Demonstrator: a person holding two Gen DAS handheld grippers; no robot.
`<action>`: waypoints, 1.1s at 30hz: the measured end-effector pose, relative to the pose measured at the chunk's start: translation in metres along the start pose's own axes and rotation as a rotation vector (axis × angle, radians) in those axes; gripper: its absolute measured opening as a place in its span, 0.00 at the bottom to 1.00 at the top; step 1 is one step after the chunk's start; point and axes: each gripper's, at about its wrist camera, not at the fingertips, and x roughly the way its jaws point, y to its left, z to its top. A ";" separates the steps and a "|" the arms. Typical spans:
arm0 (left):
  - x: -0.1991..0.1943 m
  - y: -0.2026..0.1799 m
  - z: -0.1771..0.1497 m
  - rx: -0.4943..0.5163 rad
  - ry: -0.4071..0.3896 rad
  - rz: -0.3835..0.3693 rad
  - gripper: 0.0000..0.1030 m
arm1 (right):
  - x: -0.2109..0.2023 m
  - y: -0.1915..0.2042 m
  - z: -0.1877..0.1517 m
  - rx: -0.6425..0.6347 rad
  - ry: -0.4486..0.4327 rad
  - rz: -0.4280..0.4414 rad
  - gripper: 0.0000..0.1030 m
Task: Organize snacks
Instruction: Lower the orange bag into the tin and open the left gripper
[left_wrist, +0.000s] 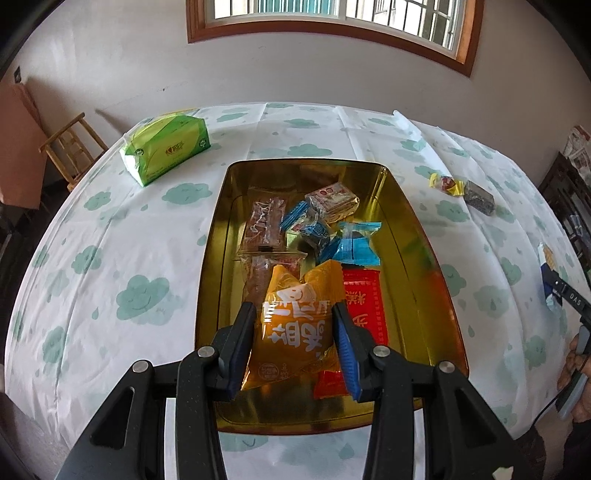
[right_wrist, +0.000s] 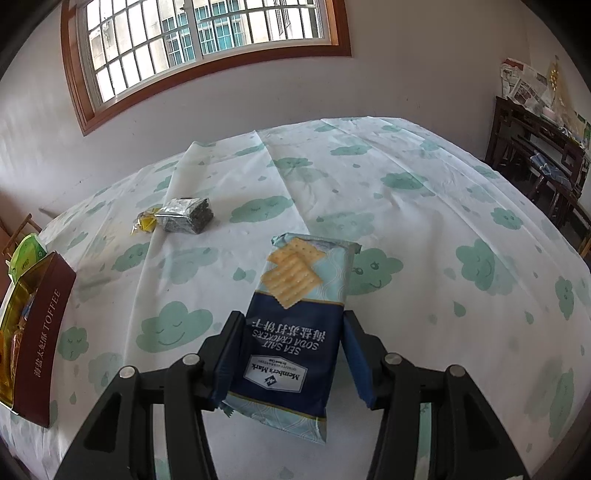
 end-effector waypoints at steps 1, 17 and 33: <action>0.002 -0.001 0.000 0.007 0.000 0.005 0.37 | 0.000 0.000 0.000 0.000 0.000 -0.001 0.52; 0.010 -0.007 0.000 0.029 -0.009 0.033 0.38 | 0.001 -0.001 0.000 0.004 0.002 -0.007 0.52; 0.011 -0.006 -0.002 0.035 -0.016 0.055 0.45 | 0.001 -0.001 0.001 0.005 0.002 -0.008 0.52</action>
